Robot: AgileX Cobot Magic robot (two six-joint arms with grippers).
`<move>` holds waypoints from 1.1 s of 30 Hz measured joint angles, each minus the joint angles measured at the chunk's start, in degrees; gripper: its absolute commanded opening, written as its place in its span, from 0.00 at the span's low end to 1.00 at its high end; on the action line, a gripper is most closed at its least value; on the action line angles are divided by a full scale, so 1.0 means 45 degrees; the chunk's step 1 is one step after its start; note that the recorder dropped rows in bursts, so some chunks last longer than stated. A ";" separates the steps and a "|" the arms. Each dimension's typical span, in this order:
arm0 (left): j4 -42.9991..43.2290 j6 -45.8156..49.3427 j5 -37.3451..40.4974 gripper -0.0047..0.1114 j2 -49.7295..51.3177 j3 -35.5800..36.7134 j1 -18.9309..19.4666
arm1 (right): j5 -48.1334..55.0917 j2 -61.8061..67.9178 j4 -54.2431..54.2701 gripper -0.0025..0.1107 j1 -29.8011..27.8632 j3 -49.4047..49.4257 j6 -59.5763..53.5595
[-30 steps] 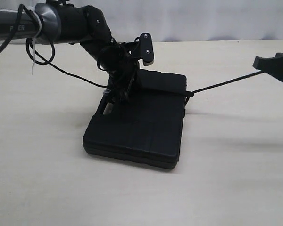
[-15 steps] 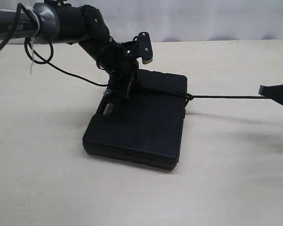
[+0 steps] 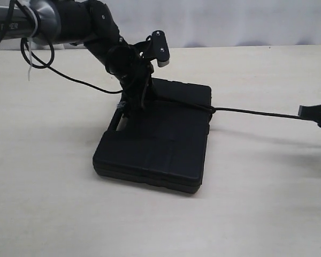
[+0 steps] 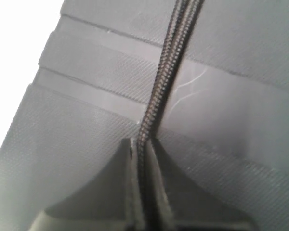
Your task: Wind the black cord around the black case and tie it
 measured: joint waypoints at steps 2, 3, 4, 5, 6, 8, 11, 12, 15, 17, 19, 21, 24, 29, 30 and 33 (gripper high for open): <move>0.0108 -0.0024 0.0000 0.04 0.0000 0.0028 0.0029 | -0.0022 0.0000 0.0154 0.56 -0.0019 0.0000 0.0000; 0.0130 -0.0031 0.0000 0.04 0.0000 0.0028 0.0029 | -0.0022 -0.0065 0.0273 0.56 -0.0019 0.0000 0.0000; 0.0167 -0.0052 0.0000 0.04 0.0000 0.0028 0.0029 | -0.0022 -0.0310 0.0380 0.56 -0.0045 0.0000 -0.0061; 0.0167 -0.0052 0.0000 0.04 0.0000 0.0028 0.0029 | 0.0030 -0.0539 0.0446 0.56 -0.0045 0.0000 -0.0108; 0.0167 -0.0052 0.0000 0.04 0.0000 0.0028 0.0029 | 0.0094 -0.0838 0.0448 0.56 -0.0045 0.0000 -0.0149; 0.0167 -0.0052 0.0000 0.04 0.0000 0.0028 0.0029 | 0.0255 -0.1563 0.0673 0.56 -0.0045 0.0000 -0.0441; 0.0167 -0.0052 0.0000 0.04 0.0000 0.0028 0.0029 | 0.0285 -0.3110 0.2393 0.56 -0.0045 0.0168 -0.2194; 0.0167 -0.0052 0.0000 0.04 0.0000 0.0028 0.0029 | 0.0109 -0.3407 0.3142 0.56 -0.0045 0.0280 -0.2854; 0.0167 -0.0052 0.0000 0.04 0.0000 0.0028 0.0029 | -0.0615 -0.4626 0.5786 0.56 -0.0068 0.0780 -0.4882; 0.0167 -0.0052 0.0000 0.04 0.0000 0.0028 0.0029 | -0.0559 -0.5024 0.6131 0.56 -0.0068 0.0844 -0.5193; 0.0106 -0.0052 0.0000 0.04 0.0000 0.0028 0.0029 | 0.1135 -0.5238 0.5012 0.53 -0.0068 0.0655 -0.4654; 0.0076 -0.0052 0.0000 0.04 0.0000 0.0028 0.0029 | 0.2940 -0.4978 0.3381 0.52 0.0002 0.0168 -0.3804; -0.0006 -0.0052 0.0000 0.04 0.0000 0.0028 0.0045 | 0.5172 -0.3600 0.1189 0.52 0.0998 -0.0889 -0.3465; -0.0006 -0.0052 0.0000 0.04 0.0000 0.0028 0.0045 | 0.4670 -0.0818 0.0506 0.52 0.3475 -0.1393 -0.6168; -0.0006 -0.0052 0.0000 0.04 0.0000 0.0028 0.0045 | 0.4275 -0.0363 0.0506 0.52 0.3840 -0.1423 -0.6627; -0.0006 -0.0052 0.0000 0.04 0.0000 0.0028 0.0045 | 0.2746 0.0794 0.0454 0.52 0.4685 -0.1423 -0.7353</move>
